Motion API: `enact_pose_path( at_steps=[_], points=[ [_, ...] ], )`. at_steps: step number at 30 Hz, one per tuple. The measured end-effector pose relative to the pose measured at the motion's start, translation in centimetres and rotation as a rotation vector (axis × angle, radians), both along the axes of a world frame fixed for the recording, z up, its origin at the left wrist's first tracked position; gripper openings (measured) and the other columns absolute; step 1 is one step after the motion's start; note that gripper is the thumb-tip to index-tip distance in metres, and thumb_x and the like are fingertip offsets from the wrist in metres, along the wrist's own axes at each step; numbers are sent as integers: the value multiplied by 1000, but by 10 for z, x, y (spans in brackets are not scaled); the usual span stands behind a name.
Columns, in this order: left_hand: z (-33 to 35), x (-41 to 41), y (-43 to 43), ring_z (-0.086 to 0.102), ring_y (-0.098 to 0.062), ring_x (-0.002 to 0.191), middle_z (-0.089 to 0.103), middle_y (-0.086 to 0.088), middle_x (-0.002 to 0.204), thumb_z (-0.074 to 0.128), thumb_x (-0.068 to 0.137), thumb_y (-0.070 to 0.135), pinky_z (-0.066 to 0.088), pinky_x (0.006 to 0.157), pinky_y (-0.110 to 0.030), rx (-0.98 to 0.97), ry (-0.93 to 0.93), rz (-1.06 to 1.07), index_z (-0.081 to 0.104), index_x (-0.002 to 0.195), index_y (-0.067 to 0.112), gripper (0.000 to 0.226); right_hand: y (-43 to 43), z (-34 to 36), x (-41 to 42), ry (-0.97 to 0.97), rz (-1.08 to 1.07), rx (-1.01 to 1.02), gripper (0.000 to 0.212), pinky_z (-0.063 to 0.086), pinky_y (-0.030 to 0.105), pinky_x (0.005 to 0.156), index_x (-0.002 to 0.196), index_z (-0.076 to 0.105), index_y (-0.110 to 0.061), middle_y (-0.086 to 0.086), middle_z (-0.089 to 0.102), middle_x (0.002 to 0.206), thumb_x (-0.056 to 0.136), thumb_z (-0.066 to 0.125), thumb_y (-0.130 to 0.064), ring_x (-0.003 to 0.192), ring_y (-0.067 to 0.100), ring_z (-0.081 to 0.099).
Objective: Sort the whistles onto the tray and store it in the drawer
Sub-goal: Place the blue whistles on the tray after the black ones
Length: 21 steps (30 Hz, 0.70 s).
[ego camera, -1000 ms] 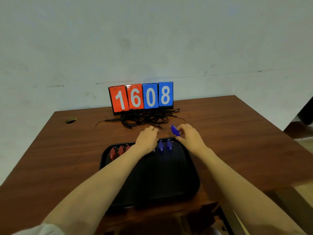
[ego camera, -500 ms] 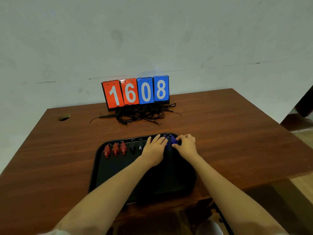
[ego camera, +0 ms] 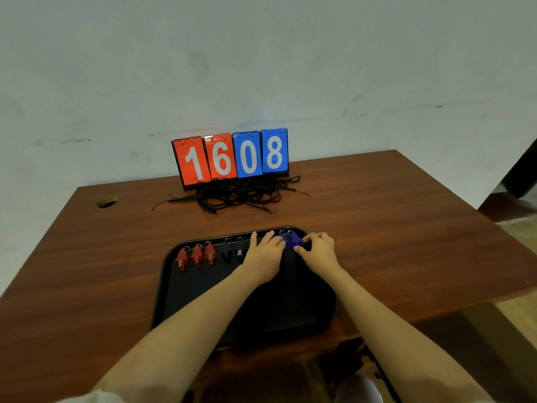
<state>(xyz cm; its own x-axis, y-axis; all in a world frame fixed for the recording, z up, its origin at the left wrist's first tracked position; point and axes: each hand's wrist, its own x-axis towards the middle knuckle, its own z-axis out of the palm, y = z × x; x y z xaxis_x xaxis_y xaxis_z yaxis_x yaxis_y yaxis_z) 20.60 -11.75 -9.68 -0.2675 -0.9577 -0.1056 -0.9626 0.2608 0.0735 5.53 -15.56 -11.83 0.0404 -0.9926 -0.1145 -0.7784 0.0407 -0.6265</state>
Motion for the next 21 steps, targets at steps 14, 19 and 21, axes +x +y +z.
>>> enact_pose_path(
  at_steps=[14,19,21],
  points=[
    [39,25,-29,18,-24,143,27,-8,151,49,90,12,11,117,-48,-108,15,126,35,141,11,53,-28,47,22,79,162,-226,37,36,38,107,127,50,-11,8,46,134,93,55,-21,129,25,36],
    [52,60,-70,27,-28,137,34,-8,146,47,92,13,22,113,-46,-95,51,194,40,139,11,48,-78,66,57,144,318,-198,39,39,43,104,131,49,-12,11,47,136,94,52,-20,128,28,41],
    [52,75,-90,32,-30,133,36,-9,144,46,93,14,28,110,-45,-61,49,227,42,138,11,45,-102,66,74,169,360,-199,37,42,42,102,131,50,-13,11,49,133,94,50,-19,125,29,44]
  ],
)
